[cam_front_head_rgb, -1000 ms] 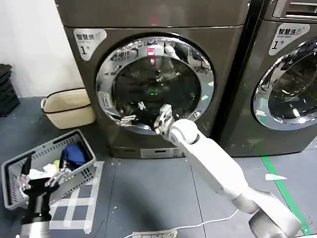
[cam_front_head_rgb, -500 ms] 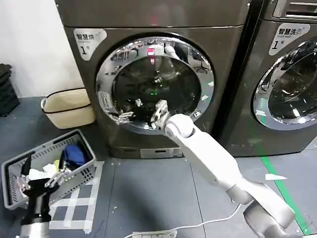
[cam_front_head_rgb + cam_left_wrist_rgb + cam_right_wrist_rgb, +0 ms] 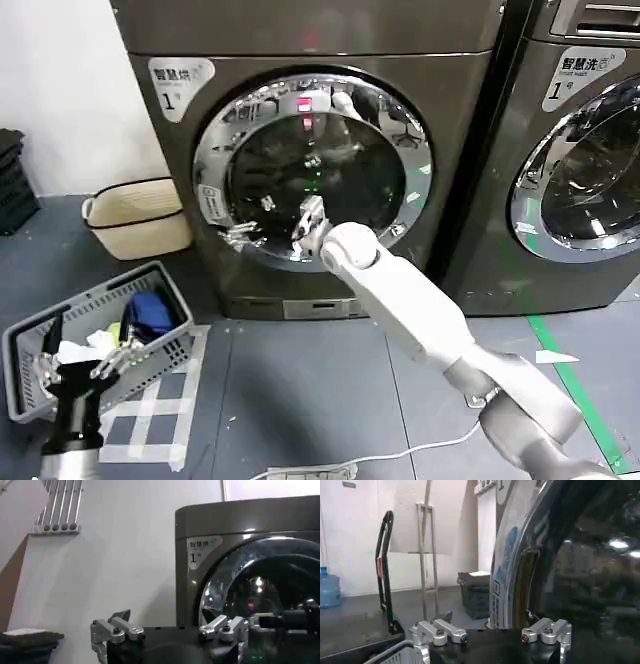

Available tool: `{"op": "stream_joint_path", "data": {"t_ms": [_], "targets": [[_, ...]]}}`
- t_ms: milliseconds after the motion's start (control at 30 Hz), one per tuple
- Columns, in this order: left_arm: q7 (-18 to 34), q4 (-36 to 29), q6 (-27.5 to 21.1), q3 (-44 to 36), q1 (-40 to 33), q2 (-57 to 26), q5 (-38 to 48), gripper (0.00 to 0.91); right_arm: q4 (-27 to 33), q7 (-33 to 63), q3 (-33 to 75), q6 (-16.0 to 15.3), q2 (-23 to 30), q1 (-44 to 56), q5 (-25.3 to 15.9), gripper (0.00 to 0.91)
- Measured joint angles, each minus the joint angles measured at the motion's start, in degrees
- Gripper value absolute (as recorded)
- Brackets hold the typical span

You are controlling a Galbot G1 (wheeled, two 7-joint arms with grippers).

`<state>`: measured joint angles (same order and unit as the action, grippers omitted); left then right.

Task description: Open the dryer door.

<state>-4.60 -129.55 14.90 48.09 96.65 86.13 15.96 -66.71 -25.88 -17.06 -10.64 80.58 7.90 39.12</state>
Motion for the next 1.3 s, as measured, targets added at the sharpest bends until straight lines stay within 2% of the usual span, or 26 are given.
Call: {"op": "stream_joint_path", "data": {"t_ms": [667,933,1300], "targets": [[-0.16,-2.27,-0.05,-0.3,1.47,0.27,-0.01,0.907,7.86,-5.59,-0.11,0.69,3.07,-3.82,-0.28,0.907],[-0.19,-2.31,-0.05,-0.3,1.45,0.25,0.05,0.907,7.08,-9.01,-0.84,0.67,2.81,-3.81,0.13,0.907],[-0.42,-2.22,-0.14,-0.25,1.38,0.18,0.09,0.907,2.9,-12.45,-2.95,0.25,0.19,-2.78,2.91,0.907]]}}
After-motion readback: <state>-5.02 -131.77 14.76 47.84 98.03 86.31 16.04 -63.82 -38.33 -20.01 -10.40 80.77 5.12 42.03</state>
